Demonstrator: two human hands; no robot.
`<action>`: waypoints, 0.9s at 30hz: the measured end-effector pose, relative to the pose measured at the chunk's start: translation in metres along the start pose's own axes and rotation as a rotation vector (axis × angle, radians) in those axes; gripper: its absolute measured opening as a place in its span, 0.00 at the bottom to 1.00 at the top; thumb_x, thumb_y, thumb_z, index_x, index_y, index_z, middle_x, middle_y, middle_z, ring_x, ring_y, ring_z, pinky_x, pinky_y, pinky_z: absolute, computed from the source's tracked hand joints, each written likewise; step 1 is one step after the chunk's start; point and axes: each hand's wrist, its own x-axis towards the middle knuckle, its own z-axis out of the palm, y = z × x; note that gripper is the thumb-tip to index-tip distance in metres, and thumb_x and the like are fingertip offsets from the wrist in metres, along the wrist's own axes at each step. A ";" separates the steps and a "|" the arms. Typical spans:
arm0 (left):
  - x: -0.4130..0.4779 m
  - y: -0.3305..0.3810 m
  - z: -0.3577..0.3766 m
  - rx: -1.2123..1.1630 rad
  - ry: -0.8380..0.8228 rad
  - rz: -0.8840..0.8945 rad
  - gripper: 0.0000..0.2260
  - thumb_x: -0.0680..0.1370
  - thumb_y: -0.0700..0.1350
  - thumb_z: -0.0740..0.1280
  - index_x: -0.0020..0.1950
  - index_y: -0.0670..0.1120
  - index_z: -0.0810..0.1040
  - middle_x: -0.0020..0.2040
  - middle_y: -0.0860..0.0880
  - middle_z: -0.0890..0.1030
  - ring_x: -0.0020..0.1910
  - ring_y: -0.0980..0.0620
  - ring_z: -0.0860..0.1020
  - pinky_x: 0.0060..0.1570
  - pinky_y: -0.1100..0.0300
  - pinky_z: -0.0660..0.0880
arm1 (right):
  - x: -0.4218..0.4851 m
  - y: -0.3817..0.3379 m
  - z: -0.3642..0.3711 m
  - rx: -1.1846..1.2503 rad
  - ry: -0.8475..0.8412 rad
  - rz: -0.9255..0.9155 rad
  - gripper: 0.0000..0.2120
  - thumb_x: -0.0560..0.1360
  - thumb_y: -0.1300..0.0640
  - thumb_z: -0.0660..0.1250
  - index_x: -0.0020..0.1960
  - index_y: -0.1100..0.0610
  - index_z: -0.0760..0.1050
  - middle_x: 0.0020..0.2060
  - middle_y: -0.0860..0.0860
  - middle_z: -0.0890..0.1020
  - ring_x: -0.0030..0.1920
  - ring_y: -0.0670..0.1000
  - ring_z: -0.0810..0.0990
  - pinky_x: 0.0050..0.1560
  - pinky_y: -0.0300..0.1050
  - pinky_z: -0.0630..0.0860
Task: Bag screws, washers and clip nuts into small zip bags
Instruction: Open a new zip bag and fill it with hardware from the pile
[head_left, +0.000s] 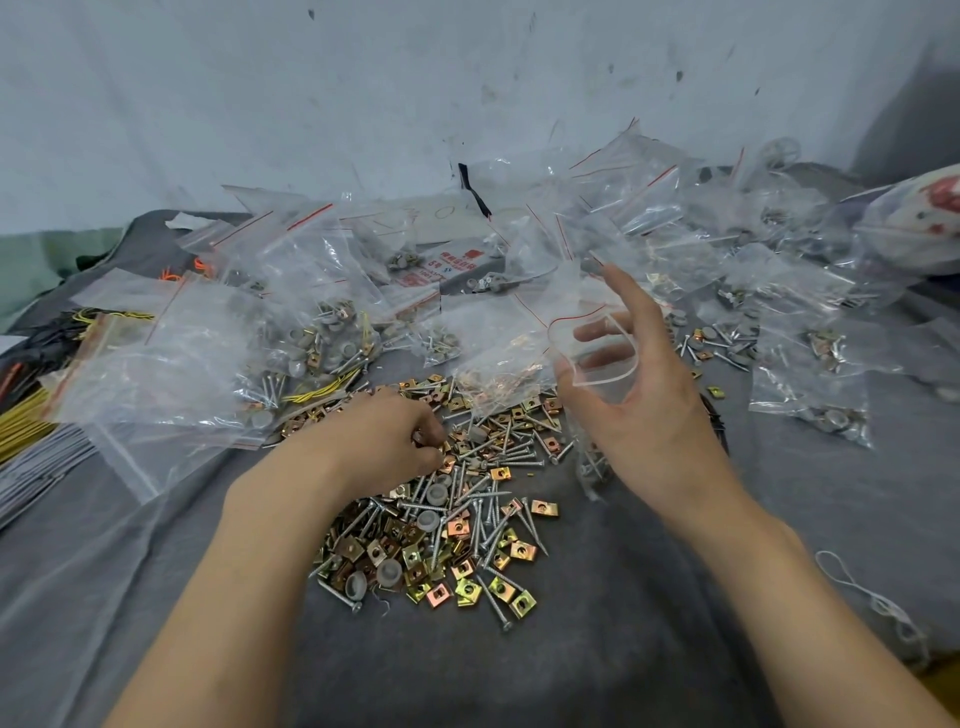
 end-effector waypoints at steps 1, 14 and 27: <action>0.000 0.002 0.000 0.017 0.007 -0.004 0.12 0.79 0.55 0.66 0.62 0.57 0.77 0.62 0.50 0.71 0.65 0.48 0.69 0.67 0.48 0.68 | 0.000 0.000 0.000 0.000 0.001 0.000 0.35 0.73 0.40 0.68 0.76 0.32 0.55 0.55 0.35 0.76 0.63 0.47 0.76 0.64 0.54 0.74; 0.009 0.007 0.009 0.128 0.187 0.023 0.12 0.82 0.51 0.60 0.50 0.45 0.77 0.46 0.48 0.80 0.45 0.49 0.78 0.49 0.50 0.78 | 0.000 0.003 -0.003 -0.008 -0.003 0.007 0.34 0.76 0.44 0.70 0.75 0.33 0.55 0.55 0.37 0.77 0.62 0.46 0.76 0.62 0.44 0.73; 0.010 0.011 0.007 -0.260 0.492 0.136 0.17 0.83 0.51 0.55 0.37 0.47 0.69 0.31 0.49 0.73 0.29 0.49 0.71 0.33 0.53 0.68 | 0.001 0.004 -0.001 -0.007 0.008 -0.008 0.35 0.73 0.38 0.67 0.75 0.30 0.55 0.55 0.34 0.75 0.62 0.46 0.76 0.61 0.48 0.76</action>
